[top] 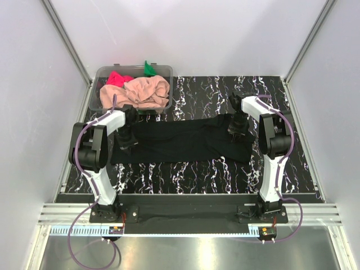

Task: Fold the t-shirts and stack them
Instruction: Fold the tshirt

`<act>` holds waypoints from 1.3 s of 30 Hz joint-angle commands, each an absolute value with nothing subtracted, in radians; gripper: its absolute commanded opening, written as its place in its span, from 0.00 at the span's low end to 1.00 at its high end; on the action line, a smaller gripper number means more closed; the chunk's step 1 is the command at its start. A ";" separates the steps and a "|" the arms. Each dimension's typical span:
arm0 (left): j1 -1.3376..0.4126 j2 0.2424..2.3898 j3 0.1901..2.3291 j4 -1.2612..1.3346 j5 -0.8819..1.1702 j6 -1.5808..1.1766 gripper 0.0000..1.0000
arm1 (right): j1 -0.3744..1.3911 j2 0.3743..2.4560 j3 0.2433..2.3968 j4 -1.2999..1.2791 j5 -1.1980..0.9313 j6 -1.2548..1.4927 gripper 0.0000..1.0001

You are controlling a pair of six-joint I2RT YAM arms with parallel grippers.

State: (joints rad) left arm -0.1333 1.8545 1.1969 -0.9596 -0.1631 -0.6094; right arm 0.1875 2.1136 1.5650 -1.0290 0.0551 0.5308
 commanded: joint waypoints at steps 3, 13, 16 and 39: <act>-0.126 1.824 1.189 -0.948 -0.135 -0.598 0.00 | 0.179 2.149 1.583 -1.038 0.121 0.557 0.00; -0.117 1.686 1.029 -0.954 -0.140 -0.597 0.00 | 0.167 2.169 1.595 -1.080 0.147 0.595 0.00; -0.117 1.639 0.971 -0.953 -0.126 -0.598 0.00 | 0.160 2.189 1.603 -1.081 0.138 0.595 0.00; -0.175 1.535 0.914 -0.969 -0.106 -0.560 0.00 | 0.109 2.431 2.086 -1.215 0.002 0.575 0.00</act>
State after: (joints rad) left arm -0.1528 1.5509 0.8734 -0.9604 -0.1131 -0.5728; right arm 0.1139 2.3867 2.0094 -1.2682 0.0051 0.5804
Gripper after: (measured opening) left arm 0.012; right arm 0.018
